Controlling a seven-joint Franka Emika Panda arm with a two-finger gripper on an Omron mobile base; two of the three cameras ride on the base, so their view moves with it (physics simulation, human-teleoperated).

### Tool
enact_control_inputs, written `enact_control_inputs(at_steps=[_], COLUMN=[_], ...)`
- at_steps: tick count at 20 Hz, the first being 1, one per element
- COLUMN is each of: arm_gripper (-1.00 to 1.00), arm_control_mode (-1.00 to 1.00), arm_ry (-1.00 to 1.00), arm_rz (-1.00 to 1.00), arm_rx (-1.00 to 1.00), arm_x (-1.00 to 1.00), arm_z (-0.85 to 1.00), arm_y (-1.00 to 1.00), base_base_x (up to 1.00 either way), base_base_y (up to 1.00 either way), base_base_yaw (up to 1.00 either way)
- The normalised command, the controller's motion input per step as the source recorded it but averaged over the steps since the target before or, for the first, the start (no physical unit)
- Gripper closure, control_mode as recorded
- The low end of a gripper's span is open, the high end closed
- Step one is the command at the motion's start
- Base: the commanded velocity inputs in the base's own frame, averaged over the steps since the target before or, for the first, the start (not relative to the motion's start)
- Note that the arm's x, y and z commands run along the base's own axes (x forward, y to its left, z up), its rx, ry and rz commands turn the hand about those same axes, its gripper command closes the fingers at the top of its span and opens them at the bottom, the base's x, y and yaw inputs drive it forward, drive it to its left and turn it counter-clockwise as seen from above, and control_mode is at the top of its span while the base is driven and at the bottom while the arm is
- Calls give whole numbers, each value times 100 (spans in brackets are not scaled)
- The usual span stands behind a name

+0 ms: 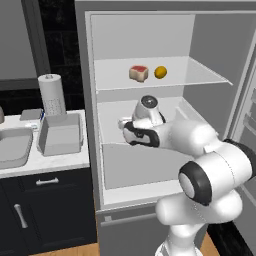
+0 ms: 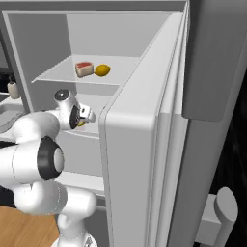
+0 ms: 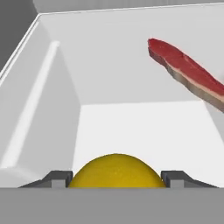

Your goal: Place one lemon and one steak in each tupperware on the nearby counter, to pack two identical lunches.

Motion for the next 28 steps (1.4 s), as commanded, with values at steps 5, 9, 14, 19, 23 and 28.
enact_control_inputs(at_steps=[5,9,14,19,23,28], arm_gripper=[100,100,100,100,100,100], arm_control_mode=[-100,-100,-100,-100,-100,100], arm_ry=[-54,-45,-3,50,48,4], arm_rz=[1,0,0,0,0,1], arm_rx=[0,3,16,11,0,-2], arm_x=[-100,-100,-100,-89,-95,-20], arm_z=[65,100,100,93,-8,-11], arm_y=[-3,-8,-31,-35,-27,0], base_base_x=[0,0,0,0,0,-80], base_base_y=[0,0,0,0,0,24], base_base_yaw=[0,0,0,0,0,4])
